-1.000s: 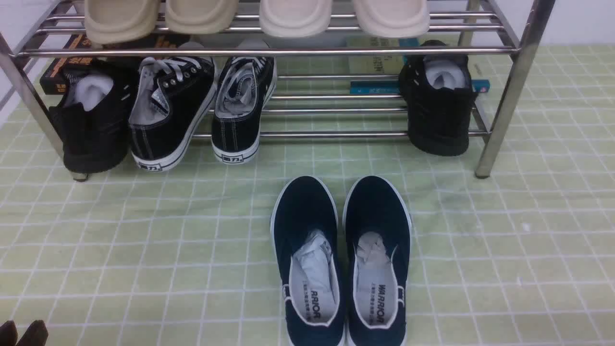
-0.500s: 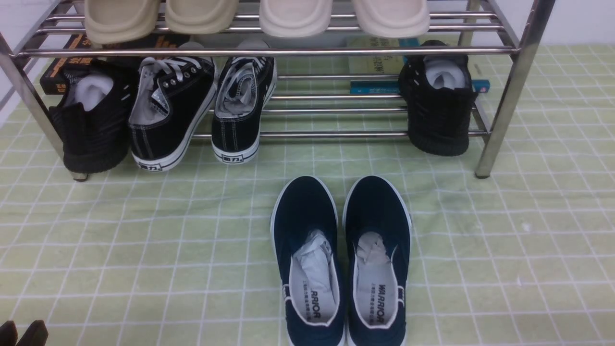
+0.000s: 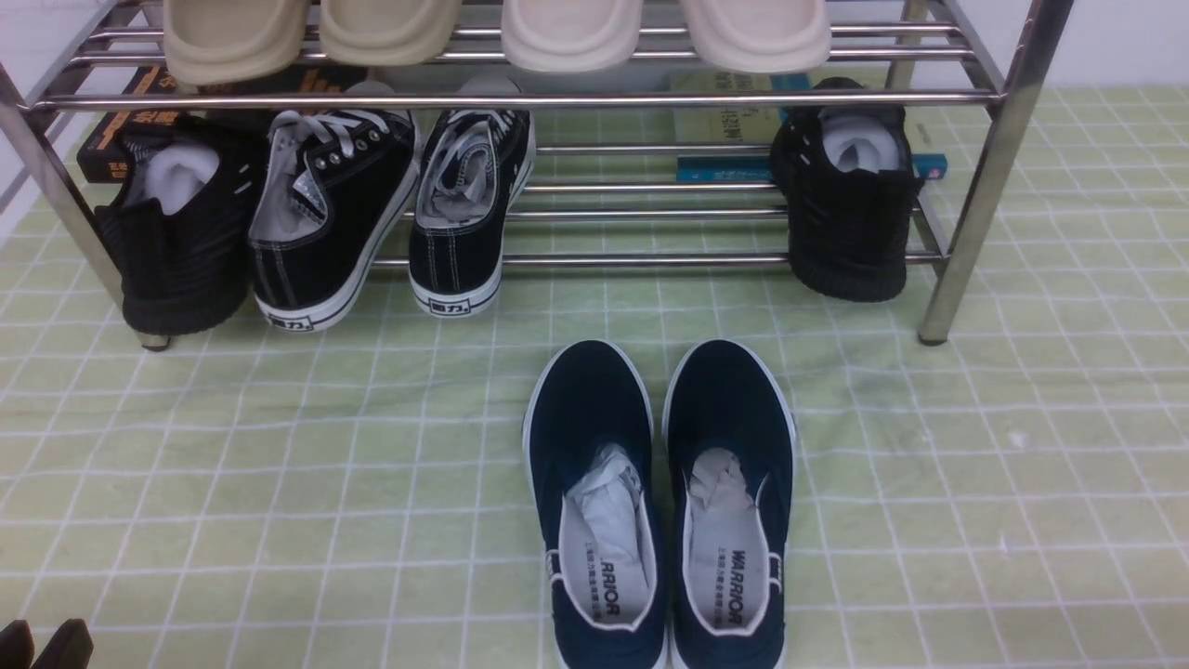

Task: Take the shoes off the shelf with your hand from the green coffee tablecloth.
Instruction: 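Grasp the leftmost shoe on the bottom shelf of the shoe rack with the left gripper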

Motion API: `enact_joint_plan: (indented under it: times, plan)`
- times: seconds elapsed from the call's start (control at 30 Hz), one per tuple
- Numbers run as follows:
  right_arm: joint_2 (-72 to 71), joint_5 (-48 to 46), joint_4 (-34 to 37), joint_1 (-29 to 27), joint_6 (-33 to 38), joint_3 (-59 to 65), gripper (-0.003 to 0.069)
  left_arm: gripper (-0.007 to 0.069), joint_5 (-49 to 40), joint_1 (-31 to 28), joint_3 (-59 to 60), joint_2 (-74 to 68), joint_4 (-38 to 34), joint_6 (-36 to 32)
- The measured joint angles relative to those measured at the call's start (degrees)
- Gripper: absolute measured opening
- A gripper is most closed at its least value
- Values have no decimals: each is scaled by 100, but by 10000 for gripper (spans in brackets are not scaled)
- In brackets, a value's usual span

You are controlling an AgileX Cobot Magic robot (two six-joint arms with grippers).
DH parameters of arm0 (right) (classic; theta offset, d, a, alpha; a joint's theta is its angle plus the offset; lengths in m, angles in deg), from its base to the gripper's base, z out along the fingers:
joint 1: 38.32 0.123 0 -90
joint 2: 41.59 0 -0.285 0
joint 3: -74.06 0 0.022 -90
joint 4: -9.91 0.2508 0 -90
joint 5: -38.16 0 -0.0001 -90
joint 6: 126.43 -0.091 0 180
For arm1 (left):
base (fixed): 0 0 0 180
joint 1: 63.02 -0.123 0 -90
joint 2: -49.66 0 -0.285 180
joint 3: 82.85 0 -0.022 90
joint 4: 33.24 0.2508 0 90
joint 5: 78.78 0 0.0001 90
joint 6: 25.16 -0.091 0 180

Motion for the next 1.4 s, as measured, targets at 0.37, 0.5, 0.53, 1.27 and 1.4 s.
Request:
enact_joint_plan:
  times: [0.37,0.5,0.53,1.27,1.4]
  plan:
    - [0,0,0,0,0,0,230,242,5,0,0,0,-1172,1003]
    - [0,0,0,0,0,0,236,242,11,0,0,0,-2659,2366]
    - [0,0,0,0,0,0,237,242,30,0,0,0,-3381,3057]
    - [0,0,0,0,0,0,237,52,530,0,-1038,-362,-4037,2815]
    - [0,0,0,0,0,0,237,1,-1313,0,-2529,-2037,-3448,1824]
